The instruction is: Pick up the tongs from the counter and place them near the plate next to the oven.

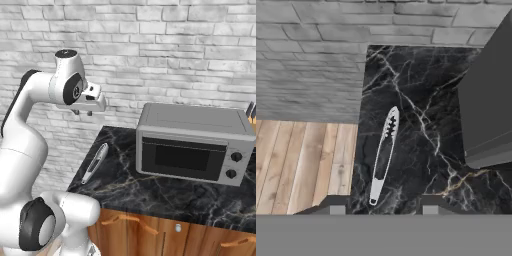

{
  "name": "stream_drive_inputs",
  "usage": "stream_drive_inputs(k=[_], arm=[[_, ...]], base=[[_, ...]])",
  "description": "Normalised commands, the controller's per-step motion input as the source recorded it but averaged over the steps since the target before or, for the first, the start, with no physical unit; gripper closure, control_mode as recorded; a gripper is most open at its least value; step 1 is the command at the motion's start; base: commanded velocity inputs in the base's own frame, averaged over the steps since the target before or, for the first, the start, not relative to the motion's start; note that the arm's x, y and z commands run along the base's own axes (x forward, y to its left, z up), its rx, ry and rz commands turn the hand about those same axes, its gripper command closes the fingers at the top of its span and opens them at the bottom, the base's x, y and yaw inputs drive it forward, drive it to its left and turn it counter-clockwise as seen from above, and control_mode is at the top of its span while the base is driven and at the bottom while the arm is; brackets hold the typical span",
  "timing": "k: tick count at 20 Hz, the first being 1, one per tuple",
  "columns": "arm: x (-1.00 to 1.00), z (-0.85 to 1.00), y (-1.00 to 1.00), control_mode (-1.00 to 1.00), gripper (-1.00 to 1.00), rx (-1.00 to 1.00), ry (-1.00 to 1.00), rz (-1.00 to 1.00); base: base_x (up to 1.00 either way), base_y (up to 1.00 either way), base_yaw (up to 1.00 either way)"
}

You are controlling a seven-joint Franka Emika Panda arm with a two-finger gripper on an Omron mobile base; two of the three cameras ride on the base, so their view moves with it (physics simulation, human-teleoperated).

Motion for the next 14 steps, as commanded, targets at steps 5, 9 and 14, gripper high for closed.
stream_drive_inputs(k=[5,9,14], arm=[[-0.19,-0.23,0.1,-1.0,-1.0,0.01,0.0,0.0],[-0.22,-0.78,0.27,-1.0,-1.0,0.0,0.0,-0.05],[-0.15,-0.85,0.05,-1.0,-1.0,0.0,0.21,-0.14]], base=[[0.0,0.0,0.0],[0.0,0.0,0.0],[0.0,0.0,0.0]])
